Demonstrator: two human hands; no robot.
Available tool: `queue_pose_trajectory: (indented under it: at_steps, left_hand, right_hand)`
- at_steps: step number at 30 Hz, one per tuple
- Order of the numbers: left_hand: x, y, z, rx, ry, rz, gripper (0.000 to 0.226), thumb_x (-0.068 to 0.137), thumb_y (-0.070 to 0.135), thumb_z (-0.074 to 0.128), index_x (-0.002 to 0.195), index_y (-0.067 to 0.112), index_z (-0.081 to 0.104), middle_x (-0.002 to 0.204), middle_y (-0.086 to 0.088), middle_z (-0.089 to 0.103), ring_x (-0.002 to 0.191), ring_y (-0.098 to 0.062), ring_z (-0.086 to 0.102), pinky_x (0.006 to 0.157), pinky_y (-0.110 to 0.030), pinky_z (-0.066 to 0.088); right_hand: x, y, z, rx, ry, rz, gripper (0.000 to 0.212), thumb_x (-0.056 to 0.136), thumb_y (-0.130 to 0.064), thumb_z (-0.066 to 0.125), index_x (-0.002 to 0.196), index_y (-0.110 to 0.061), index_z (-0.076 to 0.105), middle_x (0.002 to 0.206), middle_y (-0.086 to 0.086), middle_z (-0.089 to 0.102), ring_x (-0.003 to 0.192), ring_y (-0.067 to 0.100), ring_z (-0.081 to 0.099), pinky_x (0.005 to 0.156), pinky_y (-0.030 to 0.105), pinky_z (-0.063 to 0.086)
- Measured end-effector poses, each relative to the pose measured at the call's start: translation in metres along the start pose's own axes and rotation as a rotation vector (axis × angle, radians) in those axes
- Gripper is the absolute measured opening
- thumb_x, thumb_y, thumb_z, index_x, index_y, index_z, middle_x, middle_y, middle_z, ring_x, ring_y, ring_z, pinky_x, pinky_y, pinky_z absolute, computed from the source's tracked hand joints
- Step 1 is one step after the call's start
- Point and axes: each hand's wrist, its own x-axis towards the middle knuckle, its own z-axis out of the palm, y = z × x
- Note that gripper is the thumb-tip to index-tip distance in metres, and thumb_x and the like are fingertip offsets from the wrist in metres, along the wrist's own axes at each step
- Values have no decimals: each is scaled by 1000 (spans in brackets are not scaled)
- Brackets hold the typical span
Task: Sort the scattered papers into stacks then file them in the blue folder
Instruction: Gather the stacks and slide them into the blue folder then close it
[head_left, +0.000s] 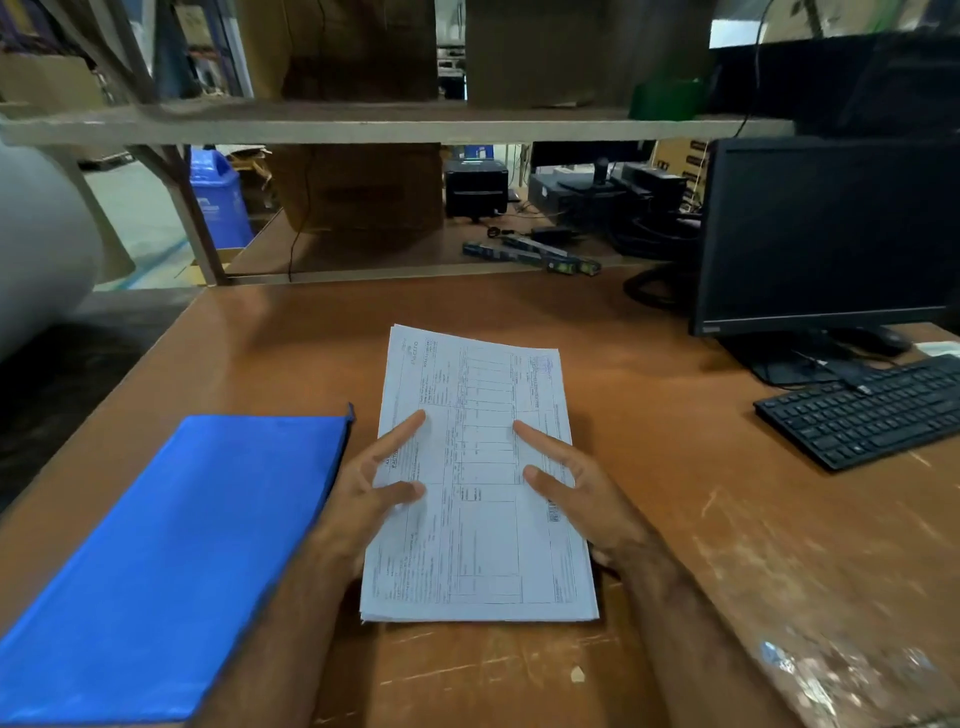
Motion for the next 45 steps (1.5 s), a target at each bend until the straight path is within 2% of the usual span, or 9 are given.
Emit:
queue_pose_trajectory:
  at_steps: [4,9,16,25,30,37,40,42,45]
  left_hand:
    - [-2,-5,-3,-20,-47,-19,72,87,-10,68,139,39,60,125,17,68,114,-22,70,87,-47,61]
    - [-5,-8,-6,-7,-8,1,73,89,-13,66,144,34,57,132,11,67,118,-19,68,89,-41,60]
    - [-5,-11,-10,14,-8,-6,76,88,-13,67,147,32,52,131,15,66,121,-19,66,95,-45,58]
    - [-18,-8,-5,66,3,-39,115,88,-11,67,155,60,7,151,8,52,122,-27,66,92,-61,56]
    - [-24,-11,-9,23,-135,5,112,83,-17,63,155,57,18,151,2,53,131,-35,58,98,-68,49]
    - [-19,1,-2,74,-28,44,93,89,-16,61,137,61,40,138,5,64,120,-25,67,93,-54,57]
    - [-14,12,-9,50,-13,28,80,92,-4,67,149,46,39,137,2,65,123,-24,65,100,-51,53]
    - [-12,17,-28,212,143,19,67,97,15,68,155,31,37,136,0,66,124,-19,63,107,-43,48]
    - [-20,15,-79,848,501,26,55,93,48,68,140,21,57,137,-3,63,124,-25,59,105,-41,46]
  right_hand:
    - [1,1,2,-56,74,-84,46,100,-11,63,139,-37,62,141,-25,58,130,1,56,100,27,53]
    - [0,4,6,31,-12,10,48,100,-13,63,140,-39,60,142,-24,57,131,8,58,105,43,52]
    - [-2,6,8,-79,-1,-13,54,100,-9,63,140,-44,58,143,-28,55,130,4,56,103,46,54]
    - [-8,4,6,39,-26,26,64,98,-11,65,147,-48,47,144,-19,57,126,16,63,98,53,56]
    - [-10,-2,6,-51,-33,2,65,97,-11,67,145,-50,48,144,-21,57,126,9,62,96,41,58]
    - [-9,-13,12,-148,16,-60,67,98,-9,66,146,-51,46,137,-32,57,128,4,59,98,41,57]
    - [-9,-20,14,-193,43,-107,68,98,-9,65,147,-51,44,136,-34,56,128,3,58,99,40,57]
    - [-7,-28,16,-251,76,-167,70,99,-9,64,148,-53,41,137,-35,54,127,0,57,97,32,57]
    - [-5,-38,18,-330,147,-248,71,100,-9,62,147,-55,35,138,-37,47,123,-10,53,86,14,54]
